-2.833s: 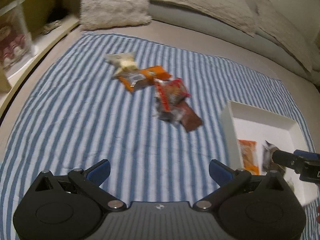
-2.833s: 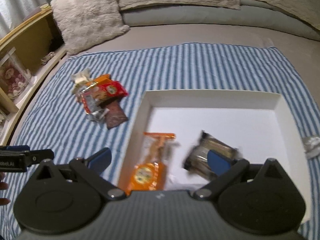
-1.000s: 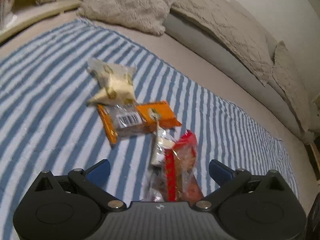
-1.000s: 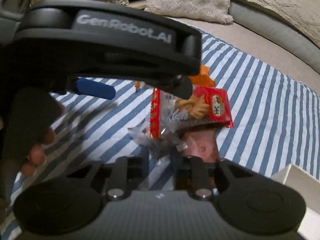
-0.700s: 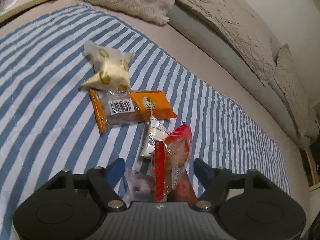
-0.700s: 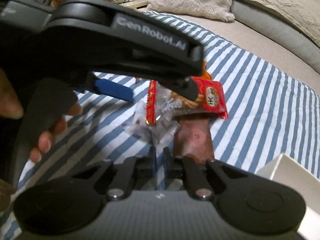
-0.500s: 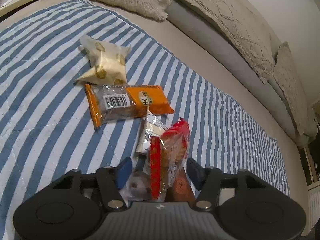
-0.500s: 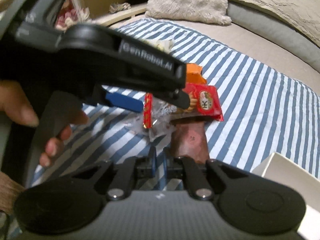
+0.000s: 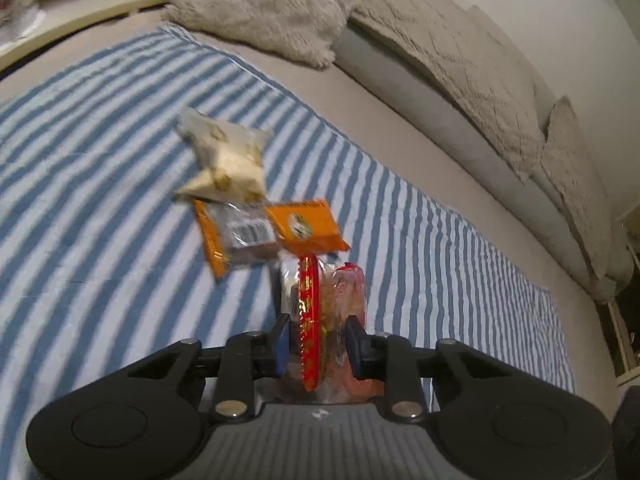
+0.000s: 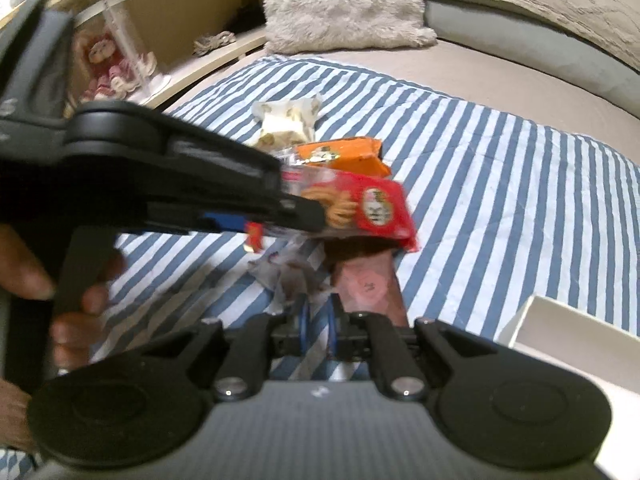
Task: Organize snacks
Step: 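Grasp the red cracker bag with the left tool while the right tool grasps the clear candy pack, then carry the red cracker bag and clear candy pack over the white tray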
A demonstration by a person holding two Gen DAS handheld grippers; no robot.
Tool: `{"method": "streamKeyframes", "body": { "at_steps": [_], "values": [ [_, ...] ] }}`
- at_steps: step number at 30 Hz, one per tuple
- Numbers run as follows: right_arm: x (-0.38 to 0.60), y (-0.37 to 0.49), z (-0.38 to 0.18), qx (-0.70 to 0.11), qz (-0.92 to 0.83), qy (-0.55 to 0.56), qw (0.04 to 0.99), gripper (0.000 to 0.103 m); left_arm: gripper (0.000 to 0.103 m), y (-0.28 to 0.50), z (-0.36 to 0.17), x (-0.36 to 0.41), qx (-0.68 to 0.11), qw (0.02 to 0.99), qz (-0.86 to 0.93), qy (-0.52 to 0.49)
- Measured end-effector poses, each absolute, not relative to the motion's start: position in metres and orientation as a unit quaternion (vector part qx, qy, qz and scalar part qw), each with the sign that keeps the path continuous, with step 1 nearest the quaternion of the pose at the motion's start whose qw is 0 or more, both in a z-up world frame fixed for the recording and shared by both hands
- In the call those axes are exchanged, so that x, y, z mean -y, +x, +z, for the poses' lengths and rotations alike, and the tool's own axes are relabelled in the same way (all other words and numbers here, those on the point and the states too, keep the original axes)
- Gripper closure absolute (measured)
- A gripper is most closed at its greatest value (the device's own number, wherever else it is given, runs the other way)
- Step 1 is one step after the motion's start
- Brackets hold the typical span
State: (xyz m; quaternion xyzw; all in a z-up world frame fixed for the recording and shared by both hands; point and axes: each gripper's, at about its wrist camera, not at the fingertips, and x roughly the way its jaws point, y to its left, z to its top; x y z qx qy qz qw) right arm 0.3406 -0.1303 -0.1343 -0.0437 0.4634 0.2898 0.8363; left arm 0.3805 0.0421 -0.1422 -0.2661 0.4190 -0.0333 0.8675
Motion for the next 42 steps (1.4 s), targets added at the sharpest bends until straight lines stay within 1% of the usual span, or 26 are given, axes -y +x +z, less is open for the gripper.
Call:
{"method": "streamKeyframes", "body": {
  "at_steps": [2, 7, 12, 16, 22, 23, 24, 25, 26, 27, 28, 29, 31, 32, 33, 35, 38, 40, 42],
  "values": [
    [0.132, 0.340, -0.132, -0.464, 0.288, -0.032, 0.837, 0.087, 0.073, 0.373, -0.136, -0.053, -0.414, 0.870, -0.027, -0.265],
    [0.128, 0.342, -0.130, -0.462, 0.279, -0.001, 0.842, 0.087, 0.073, 0.351, -0.125, -0.080, -0.416, 0.869, -0.014, -0.268],
    [0.130, 0.346, -0.131, -0.461, 0.276, 0.023, 0.843, 0.087, 0.073, 0.321, -0.117, -0.107, -0.432, 0.862, -0.005, -0.263],
    [0.125, 0.350, -0.136, -0.470, 0.288, 0.022, 0.834, 0.087, 0.073, 0.302, -0.115, -0.126, -0.451, 0.855, 0.006, -0.257],
    [0.108, 0.352, -0.143, -0.496, 0.292, 0.000, 0.818, 0.079, 0.073, 0.276, -0.117, -0.138, -0.476, 0.842, 0.004, -0.255],
    [0.108, 0.352, -0.142, -0.497, 0.293, -0.002, 0.817, 0.073, 0.073, 0.272, -0.117, -0.140, -0.477, 0.839, 0.001, -0.261],
    [0.108, 0.351, -0.141, -0.499, 0.294, -0.003, 0.815, 0.063, 0.073, 0.269, -0.117, -0.142, -0.480, 0.835, -0.001, -0.269],
    [0.108, 0.350, -0.141, -0.500, 0.296, -0.004, 0.814, 0.056, 0.073, 0.264, -0.118, -0.144, -0.483, 0.831, -0.005, -0.277],
    [0.108, 0.348, -0.141, -0.504, 0.303, -0.004, 0.809, 0.043, 0.073, 0.259, -0.119, -0.145, -0.487, 0.827, -0.009, -0.282],
    [0.107, 0.347, -0.141, -0.508, 0.311, -0.004, 0.803, 0.032, 0.073, 0.255, -0.119, -0.145, -0.491, 0.823, -0.013, -0.285],
    [0.107, 0.344, -0.140, -0.513, 0.320, -0.006, 0.796, 0.028, 0.073, 0.252, -0.119, -0.145, -0.498, 0.819, -0.018, -0.286],
    [0.105, 0.341, -0.140, -0.515, 0.325, -0.016, 0.793, 0.026, 0.071, 0.248, -0.119, -0.144, -0.506, 0.815, -0.025, -0.281],
    [0.098, 0.334, -0.139, -0.513, 0.325, -0.048, 0.793, 0.024, 0.059, 0.244, -0.116, -0.140, -0.514, 0.820, -0.025, -0.250],
    [0.094, 0.330, -0.140, -0.510, 0.327, -0.063, 0.793, 0.024, 0.045, 0.242, -0.112, -0.137, -0.512, 0.830, -0.019, -0.223],
    [0.091, 0.327, -0.139, -0.506, 0.329, -0.077, 0.794, 0.024, 0.033, 0.240, -0.107, -0.133, -0.502, 0.845, -0.012, -0.182],
    [0.084, 0.321, -0.140, -0.496, 0.330, -0.107, 0.796, 0.024, 0.023, 0.237, -0.097, -0.122, -0.476, 0.874, -0.005, -0.095],
    [0.074, 0.314, -0.142, -0.483, 0.321, -0.145, 0.802, 0.024, 0.020, 0.238, -0.094, -0.104, -0.454, 0.890, -0.034, -0.016],
    [0.069, 0.311, -0.144, -0.474, 0.315, -0.164, 0.806, 0.026, 0.019, 0.244, -0.097, -0.092, -0.453, 0.890, -0.054, 0.017],
    [0.068, 0.312, -0.145, -0.474, 0.317, -0.163, 0.805, 0.031, 0.019, 0.250, -0.102, -0.079, -0.457, 0.885, -0.068, 0.051]
  ]
}}
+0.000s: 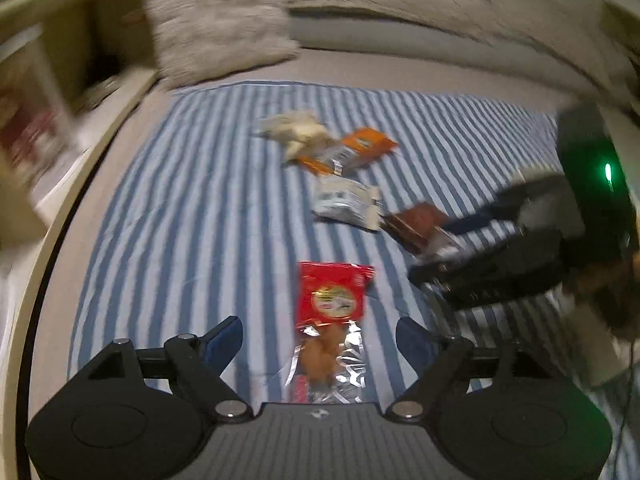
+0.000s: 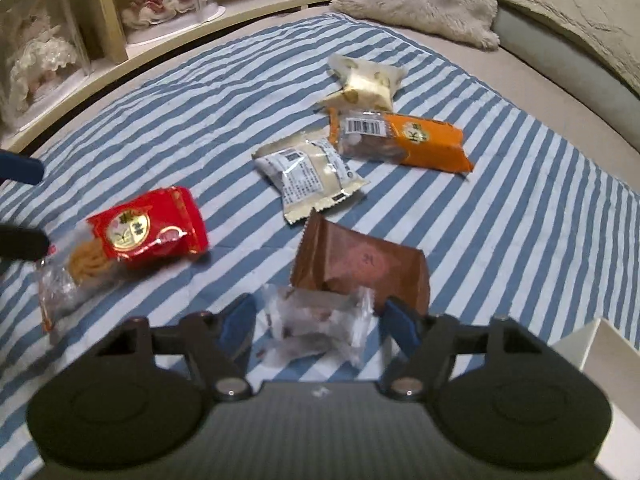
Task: Organize snacks
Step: 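Carry the red cracker bag and clear candy pack over the white tray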
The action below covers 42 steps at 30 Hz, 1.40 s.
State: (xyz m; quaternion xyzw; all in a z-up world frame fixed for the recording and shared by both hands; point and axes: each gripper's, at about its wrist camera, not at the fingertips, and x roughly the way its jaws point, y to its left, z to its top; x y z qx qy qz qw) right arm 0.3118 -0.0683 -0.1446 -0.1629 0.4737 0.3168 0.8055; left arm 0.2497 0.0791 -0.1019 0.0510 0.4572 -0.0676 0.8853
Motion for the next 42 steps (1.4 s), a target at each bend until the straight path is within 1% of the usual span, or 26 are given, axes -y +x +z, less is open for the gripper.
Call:
{"method": "streamKeyframes", "body": {
  "at_steps": [1, 2, 4, 5, 6, 7, 9, 10, 12, 15, 20, 27, 35, 42],
  "values": [
    [0.067, 0.312, -0.145, -0.473, 0.318, -0.161, 0.806, 0.033, 0.019, 0.253, -0.105, -0.074, -0.460, 0.883, -0.070, 0.065],
    [0.067, 0.312, -0.144, -0.472, 0.319, -0.161, 0.806, 0.038, 0.019, 0.257, -0.108, -0.071, -0.463, 0.880, -0.071, 0.073],
    [0.068, 0.313, -0.143, -0.473, 0.322, -0.163, 0.804, 0.042, 0.021, 0.265, -0.116, -0.064, -0.474, 0.874, -0.074, 0.084],
    [0.069, 0.312, -0.143, -0.474, 0.322, -0.164, 0.803, 0.046, 0.023, 0.269, -0.120, -0.062, -0.479, 0.870, -0.072, 0.087],
    [0.069, 0.312, -0.142, -0.476, 0.322, -0.165, 0.802, 0.048, 0.028, 0.273, -0.125, -0.060, -0.486, 0.866, -0.069, 0.091],
    [0.071, 0.311, -0.141, -0.477, 0.322, -0.165, 0.801, 0.049, 0.031, 0.277, -0.129, -0.059, -0.494, 0.862, -0.065, 0.093],
    [0.071, 0.310, -0.141, -0.480, 0.322, -0.163, 0.800, 0.053, 0.043, 0.283, -0.134, -0.062, -0.505, 0.857, -0.056, 0.085],
    [0.072, 0.309, -0.140, -0.481, 0.322, -0.163, 0.799, 0.054, 0.046, 0.286, -0.136, -0.065, -0.509, 0.856, -0.050, 0.076],
    [0.074, 0.308, -0.137, -0.481, 0.321, -0.162, 0.799, 0.055, 0.056, 0.290, -0.138, -0.067, -0.513, 0.855, -0.047, 0.059],
    [0.078, 0.307, -0.133, -0.483, 0.320, -0.155, 0.800, 0.057, 0.060, 0.291, -0.136, -0.073, -0.516, 0.855, -0.040, 0.029],
    [0.085, 0.304, -0.122, -0.481, 0.313, -0.136, 0.808, 0.058, 0.062, 0.281, -0.125, -0.076, -0.504, 0.863, -0.030, 0.008],
    [0.101, 0.293, -0.097, -0.465, 0.307, -0.109, 0.823, 0.059, 0.062, 0.258, -0.094, -0.067, -0.469, 0.883, -0.033, -0.004],
    [0.138, 0.271, -0.061, -0.441, 0.297, -0.076, 0.844, 0.059, 0.062, 0.231, -0.058, -0.043, -0.430, 0.901, -0.052, -0.017],
    [0.178, 0.250, -0.040, -0.427, 0.273, -0.050, 0.861, 0.060, 0.062, 0.221, -0.040, -0.018, -0.408, 0.910, -0.066, -0.028]
  ]
}}
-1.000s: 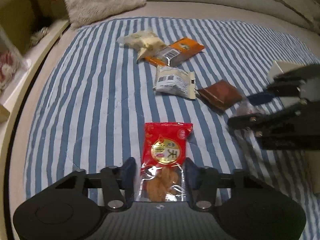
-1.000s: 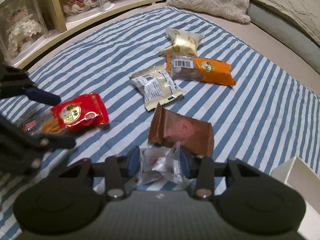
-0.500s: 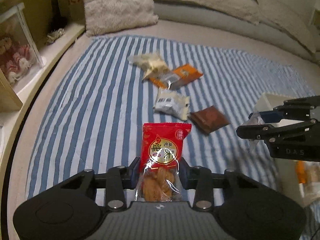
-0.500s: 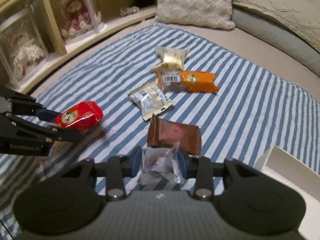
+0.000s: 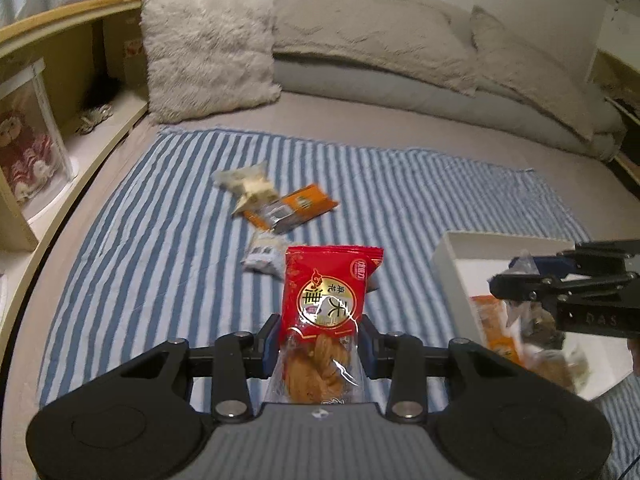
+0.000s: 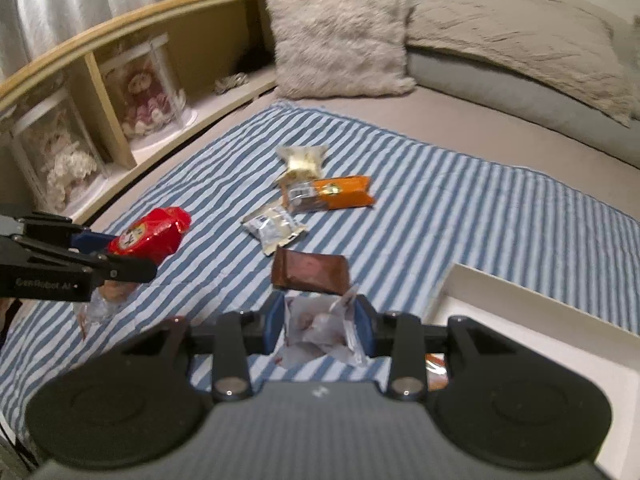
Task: Organize snacks
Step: 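Carry the red cracker bag and clear candy pack over the white tray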
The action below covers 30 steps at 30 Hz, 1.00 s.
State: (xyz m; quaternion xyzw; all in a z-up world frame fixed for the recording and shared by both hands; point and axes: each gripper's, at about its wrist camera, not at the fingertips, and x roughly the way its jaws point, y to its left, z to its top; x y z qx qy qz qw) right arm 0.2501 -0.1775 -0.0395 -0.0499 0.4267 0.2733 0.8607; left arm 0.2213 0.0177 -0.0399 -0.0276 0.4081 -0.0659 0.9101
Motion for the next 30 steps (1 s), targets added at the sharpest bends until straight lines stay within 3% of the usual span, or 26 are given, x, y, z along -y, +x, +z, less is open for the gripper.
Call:
{"method": "streamKeyframes", "body": {
  "at_steps": [30],
  "values": [
    [0.357, 0.174, -0.011, -0.406, 0.170, 0.026, 0.897, 0.060, 0.062, 0.248, -0.038, 0.158, -0.362, 0.911, -0.199, 0.005]
  ]
}}
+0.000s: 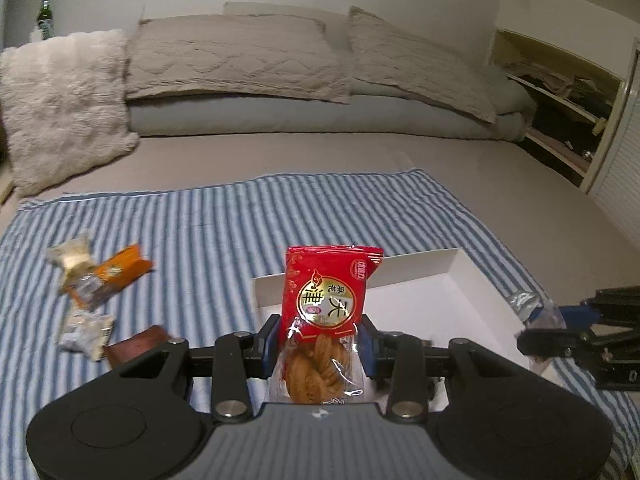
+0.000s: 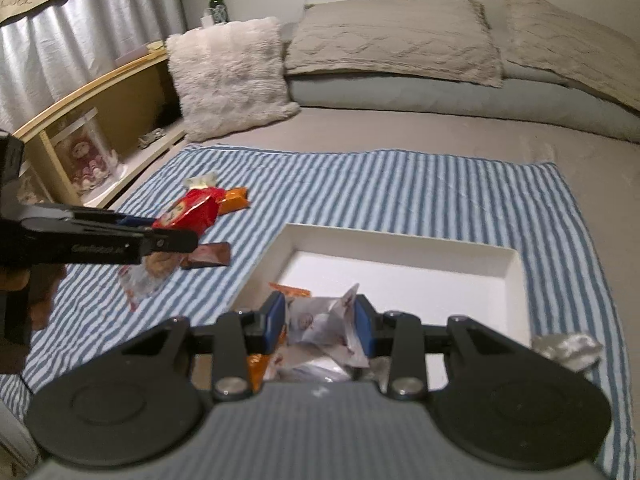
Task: Organize snacks
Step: 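Carry the red cracker bag and clear candy pack over the white tray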
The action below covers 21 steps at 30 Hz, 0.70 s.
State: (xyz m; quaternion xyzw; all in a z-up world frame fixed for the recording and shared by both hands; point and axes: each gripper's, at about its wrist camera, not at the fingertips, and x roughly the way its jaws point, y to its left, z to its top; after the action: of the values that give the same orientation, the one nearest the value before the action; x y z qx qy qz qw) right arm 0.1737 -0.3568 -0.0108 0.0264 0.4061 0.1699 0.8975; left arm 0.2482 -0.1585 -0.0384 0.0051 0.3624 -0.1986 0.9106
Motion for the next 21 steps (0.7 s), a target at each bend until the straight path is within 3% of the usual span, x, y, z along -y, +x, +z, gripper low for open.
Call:
{"method": "streamKeyframes", "body": {
  "at_steps": [21],
  "values": [
    [0.433, 0.151, -0.050, -0.450, 0.129, 0.054, 0.882, 0.060, 0.062, 0.330, -0.117, 0.256, -0.361, 0.892, -0.249, 0.112]
  ]
}}
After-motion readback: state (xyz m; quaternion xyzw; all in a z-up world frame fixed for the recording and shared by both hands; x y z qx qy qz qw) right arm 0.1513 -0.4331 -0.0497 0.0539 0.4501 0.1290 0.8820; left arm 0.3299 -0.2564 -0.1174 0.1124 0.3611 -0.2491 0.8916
